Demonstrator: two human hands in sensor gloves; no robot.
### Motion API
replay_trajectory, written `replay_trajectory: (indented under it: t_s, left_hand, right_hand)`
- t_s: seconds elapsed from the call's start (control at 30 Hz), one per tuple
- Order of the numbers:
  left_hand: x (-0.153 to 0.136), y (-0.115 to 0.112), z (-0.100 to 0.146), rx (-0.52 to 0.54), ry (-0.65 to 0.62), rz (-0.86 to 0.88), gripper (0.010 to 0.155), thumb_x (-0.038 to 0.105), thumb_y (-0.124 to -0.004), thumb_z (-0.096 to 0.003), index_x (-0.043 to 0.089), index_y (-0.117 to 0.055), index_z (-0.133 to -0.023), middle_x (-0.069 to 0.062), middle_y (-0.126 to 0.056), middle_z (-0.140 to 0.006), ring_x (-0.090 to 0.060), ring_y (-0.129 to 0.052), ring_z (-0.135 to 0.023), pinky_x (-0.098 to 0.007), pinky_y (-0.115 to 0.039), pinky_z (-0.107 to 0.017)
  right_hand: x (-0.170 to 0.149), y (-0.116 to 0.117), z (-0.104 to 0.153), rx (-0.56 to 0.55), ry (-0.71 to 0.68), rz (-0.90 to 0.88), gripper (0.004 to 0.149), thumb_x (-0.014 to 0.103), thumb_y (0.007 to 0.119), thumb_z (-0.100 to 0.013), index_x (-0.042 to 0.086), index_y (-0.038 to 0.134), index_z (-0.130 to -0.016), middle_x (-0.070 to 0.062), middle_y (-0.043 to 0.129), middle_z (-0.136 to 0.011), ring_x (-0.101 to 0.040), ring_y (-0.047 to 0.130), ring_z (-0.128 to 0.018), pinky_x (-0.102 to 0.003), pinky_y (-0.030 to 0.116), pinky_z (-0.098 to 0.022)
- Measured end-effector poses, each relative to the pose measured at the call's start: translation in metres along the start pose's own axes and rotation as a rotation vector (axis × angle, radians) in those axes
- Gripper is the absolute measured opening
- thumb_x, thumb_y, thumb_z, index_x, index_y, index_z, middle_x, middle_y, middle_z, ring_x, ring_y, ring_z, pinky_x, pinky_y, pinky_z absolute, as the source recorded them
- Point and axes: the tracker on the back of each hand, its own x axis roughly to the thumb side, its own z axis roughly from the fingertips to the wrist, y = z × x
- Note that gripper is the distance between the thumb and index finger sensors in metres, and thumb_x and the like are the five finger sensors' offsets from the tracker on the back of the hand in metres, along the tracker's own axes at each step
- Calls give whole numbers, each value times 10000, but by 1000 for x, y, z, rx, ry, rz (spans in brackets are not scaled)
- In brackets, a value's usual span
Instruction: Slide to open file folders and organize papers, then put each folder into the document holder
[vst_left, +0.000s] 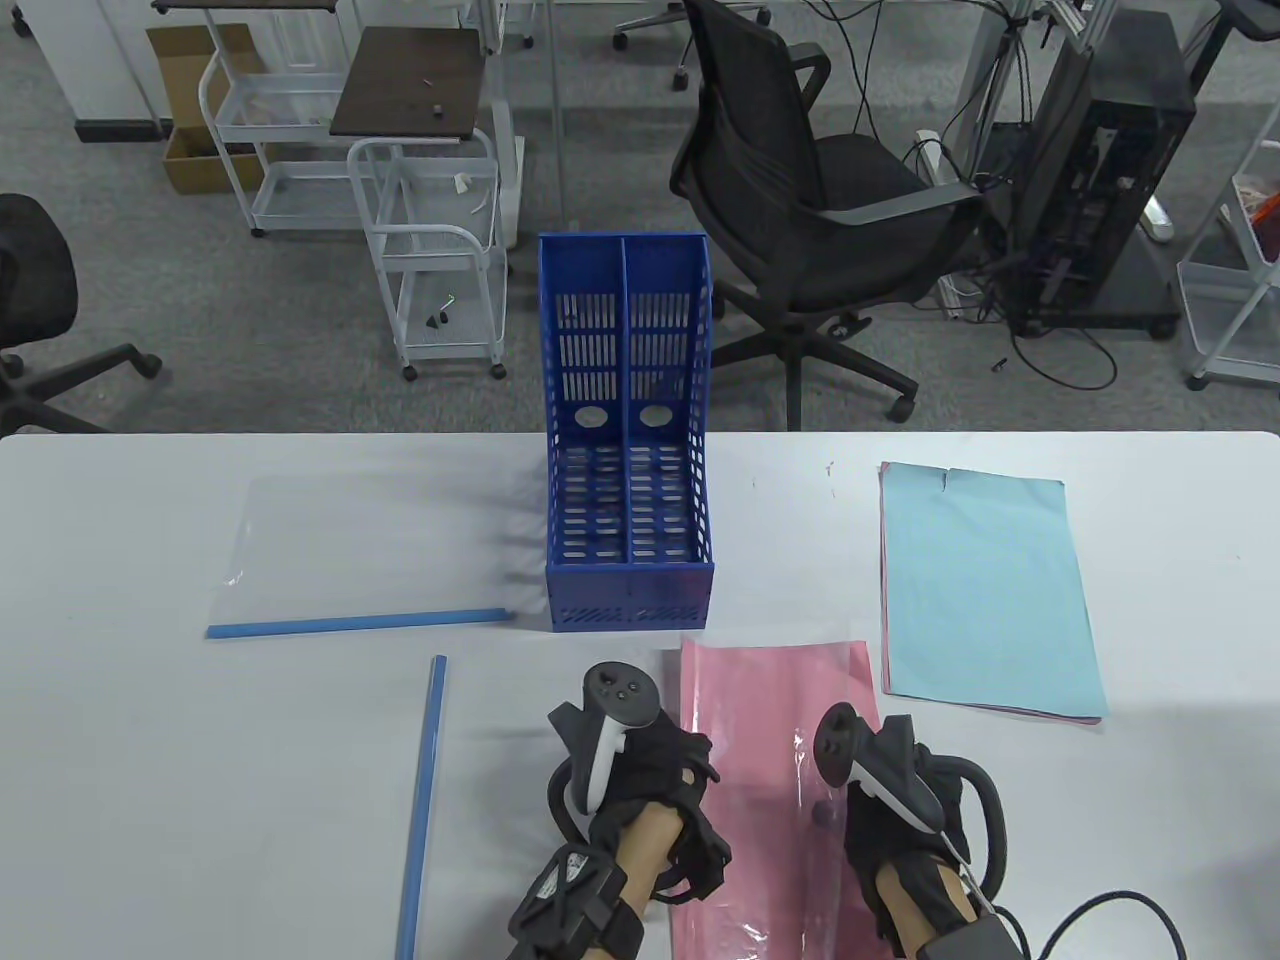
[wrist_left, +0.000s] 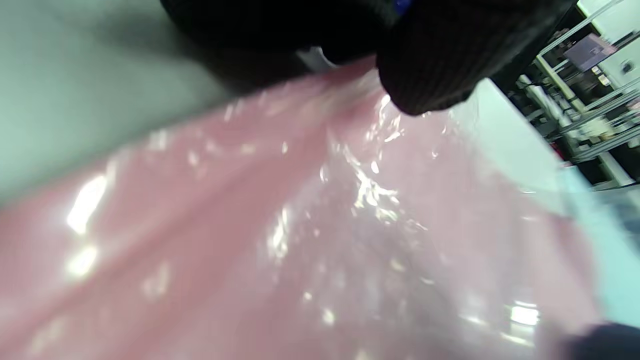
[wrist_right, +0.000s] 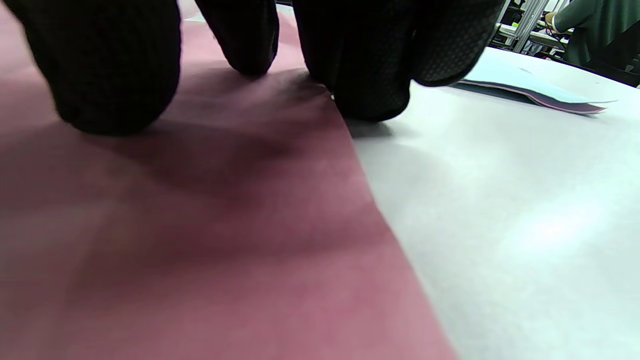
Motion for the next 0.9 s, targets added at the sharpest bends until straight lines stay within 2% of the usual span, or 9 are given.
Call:
replay_trajectory:
  t_s: [0.1,0.27,0.33,0.5,0.57,0.73,0.83,0.9]
  left_hand:
    - [-3,-3,0,-84,-94,65,441,399,-859,-433,130,-899,-780,-122,-762,-961,-246,-898,-683,-404,-863,-475]
    - [-7,-8,0,-198,-93,105,434,393,-825,-459,220,-885,-853,-83,-968,-808,-240,-1071,-544,-427,-961,-367]
    - [-13,-7,-4,-183,-78,132,420,397,-819,-458,228,-899,-834,-57,-1006,-747,-203,-1097,-490,-401,-977,-333]
    - [-29,2,-12,-251,-102,277,427,381,-829,-455,231,-903,-848,-66,-1049,-668,-199,-1128,-439,-410,-982,-302]
    - [-36,11,-11,-233,-135,305,433,381,-834,-451,242,-904,-855,-51,-1064,-656,-196,-1134,-435,-406,-986,-300]
    - [-58,53,-1,-203,-224,415,432,380,-837,-451,250,-903,-857,-47,-1072,-641,-198,-1133,-413,-403,-982,-289]
    - [-70,82,7,-169,-340,426,428,386,-835,-454,263,-902,-859,-38,-1070,-647,-196,-1127,-417,-402,-975,-299]
    - [-78,94,12,-129,-399,426,425,392,-834,-455,277,-902,-859,-27,-1068,-654,-192,-1124,-429,-402,-973,-310]
  right_hand:
    - [0,0,0,3,2,-1,802,560,824,-336,313,540,-1045,-133,566,-1111,-351,758,-857,-567,619,-706]
    - [1,0,1,1,5,5,801,561,821,-338,314,538,-1045,-136,568,-1112,-348,763,-855,-571,620,-705]
    - [1,0,1,0,8,7,803,560,823,-340,306,541,-1047,-137,575,-1112,-347,775,-845,-573,623,-704]
    - [-3,-4,1,1,12,-23,828,584,835,-329,306,534,-1048,-121,609,-1104,-334,808,-837,-572,637,-700]
    - [-8,-8,2,-18,7,-77,820,567,841,-333,289,544,-1045,-99,662,-1087,-330,838,-828,-571,652,-693]
    - [-31,-18,2,-76,-1,-264,783,532,852,-344,262,582,-1028,-84,704,-1066,-321,870,-812,-557,679,-680]
    - [-42,-22,0,-125,-61,-462,763,518,852,-345,245,606,-1014,-79,730,-1046,-315,886,-802,-548,696,-672]
    - [-43,-25,1,-160,-104,-580,746,504,852,-346,239,623,-1004,-81,741,-1037,-320,889,-805,-552,695,-670]
